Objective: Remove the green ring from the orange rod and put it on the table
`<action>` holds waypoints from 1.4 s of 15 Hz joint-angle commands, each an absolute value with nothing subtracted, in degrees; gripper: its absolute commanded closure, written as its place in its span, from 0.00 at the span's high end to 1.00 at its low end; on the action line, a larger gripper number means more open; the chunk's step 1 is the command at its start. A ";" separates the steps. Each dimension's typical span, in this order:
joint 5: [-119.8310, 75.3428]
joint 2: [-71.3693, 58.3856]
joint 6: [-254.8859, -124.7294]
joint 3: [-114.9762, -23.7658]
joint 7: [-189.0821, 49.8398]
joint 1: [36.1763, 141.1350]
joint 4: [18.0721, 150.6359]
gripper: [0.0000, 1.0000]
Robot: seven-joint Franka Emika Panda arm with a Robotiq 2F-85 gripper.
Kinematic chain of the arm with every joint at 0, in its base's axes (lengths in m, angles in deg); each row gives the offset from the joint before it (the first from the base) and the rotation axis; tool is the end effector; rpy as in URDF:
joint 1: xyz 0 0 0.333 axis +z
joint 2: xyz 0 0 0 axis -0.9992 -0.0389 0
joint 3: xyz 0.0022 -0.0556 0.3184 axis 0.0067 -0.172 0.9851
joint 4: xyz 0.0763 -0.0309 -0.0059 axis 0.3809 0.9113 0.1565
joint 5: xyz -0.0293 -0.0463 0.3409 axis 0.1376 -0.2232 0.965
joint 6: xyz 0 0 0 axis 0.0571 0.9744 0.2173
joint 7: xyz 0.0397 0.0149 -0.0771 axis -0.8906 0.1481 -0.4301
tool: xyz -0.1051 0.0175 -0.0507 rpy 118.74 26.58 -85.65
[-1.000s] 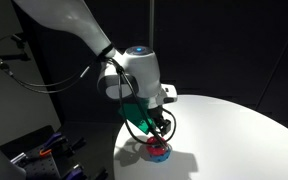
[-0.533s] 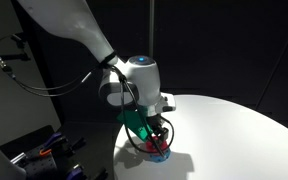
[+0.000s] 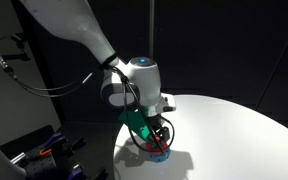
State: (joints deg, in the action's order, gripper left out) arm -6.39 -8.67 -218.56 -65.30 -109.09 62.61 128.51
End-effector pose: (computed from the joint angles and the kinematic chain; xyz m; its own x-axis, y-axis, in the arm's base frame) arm 0.4475 -0.2216 0.2383 0.9861 -0.0399 0.1613 -0.0400 -0.9992 -0.0023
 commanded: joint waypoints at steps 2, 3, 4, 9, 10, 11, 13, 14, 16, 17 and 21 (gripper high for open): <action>-7.29 -6.46 -214.81 -65.13 -108.57 62.97 127.32 1.00; -7.15 -5.65 -211.80 -64.89 -108.85 63.00 126.78 1.00; -6.85 -4.75 -207.92 -64.78 -109.20 63.21 126.01 1.00; -8.78 -2.34 -189.26 -68.17 -106.05 67.93 119.44 1.00; -9.73 -1.95 -185.93 -68.85 -104.62 69.02 118.00 1.00; -10.81 -1.73 -183.21 -69.40 -103.14 70.03 116.63 1.00; -13.52 -1.32 -178.78 -70.29 -99.28 72.03 114.04 1.00; -14.67 -1.05 -176.88 -70.58 -97.66 72.90 112.93 1.00; -17.72 -0.19 -173.67 -70.92 -93.46 74.85 110.91 1.00; -19.33 0.10 -172.20 -71.01 -91.38 75.72 109.81 1.00; -23.41 1.95 -166.06 -70.70 -85.76 78.51 106.16 1.00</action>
